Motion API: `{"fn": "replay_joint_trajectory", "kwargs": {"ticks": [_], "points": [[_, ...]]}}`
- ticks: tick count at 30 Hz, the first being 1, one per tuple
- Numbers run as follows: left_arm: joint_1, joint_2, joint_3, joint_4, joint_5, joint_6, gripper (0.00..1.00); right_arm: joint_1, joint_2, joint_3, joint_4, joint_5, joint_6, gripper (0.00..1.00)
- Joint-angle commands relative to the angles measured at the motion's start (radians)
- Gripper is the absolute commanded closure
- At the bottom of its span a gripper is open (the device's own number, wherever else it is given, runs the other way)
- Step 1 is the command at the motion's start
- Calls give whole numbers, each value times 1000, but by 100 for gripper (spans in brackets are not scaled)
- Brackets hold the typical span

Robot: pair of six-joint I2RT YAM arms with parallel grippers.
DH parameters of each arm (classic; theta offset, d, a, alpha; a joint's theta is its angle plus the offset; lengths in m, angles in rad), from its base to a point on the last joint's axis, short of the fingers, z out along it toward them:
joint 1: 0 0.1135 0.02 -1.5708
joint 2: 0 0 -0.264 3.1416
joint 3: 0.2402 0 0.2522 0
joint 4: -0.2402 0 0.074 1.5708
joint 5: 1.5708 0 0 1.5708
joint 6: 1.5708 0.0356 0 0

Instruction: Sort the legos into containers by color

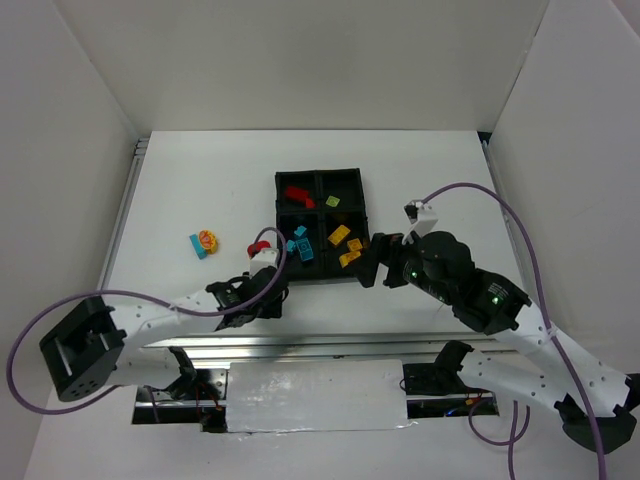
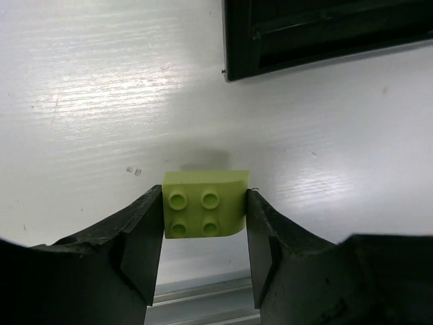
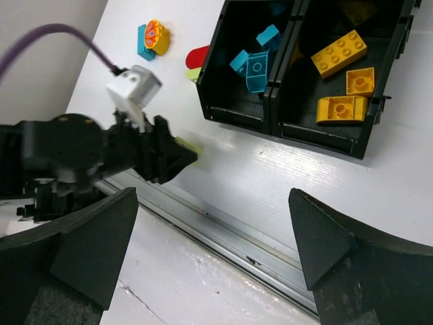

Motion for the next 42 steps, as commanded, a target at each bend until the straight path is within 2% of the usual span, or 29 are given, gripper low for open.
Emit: {"fn": "replay_joint_trajectory", "kwargs": {"ticks": [1, 4, 9, 14, 19, 31, 37, 42], "points": [[-7, -116, -36, 85, 22, 62, 94, -13, 40, 4, 41, 18, 12, 0], [-8, -208, -65, 132, 52, 116, 94, -36, 63, -19, 96, -52, 15, 0], [-15, -349, -110, 224, 163, 223, 95, -91, 210, 6, 194, -334, 13, 0], [-25, -462, -137, 341, 281, 329, 95, -93, 426, 76, 195, -445, 38, 5], [-36, -492, -153, 422, 347, 404, 95, -81, 502, 72, 233, -572, 79, 11], [-64, -435, -154, 562, 434, 484, 94, -74, 526, -3, 336, -666, 124, 12], [-73, -446, -145, 567, 433, 493, 93, -68, 531, -2, 294, -612, 101, 20], [-76, -443, -137, 568, 393, 496, 92, -51, 548, -19, 309, -649, 99, 25]]}}
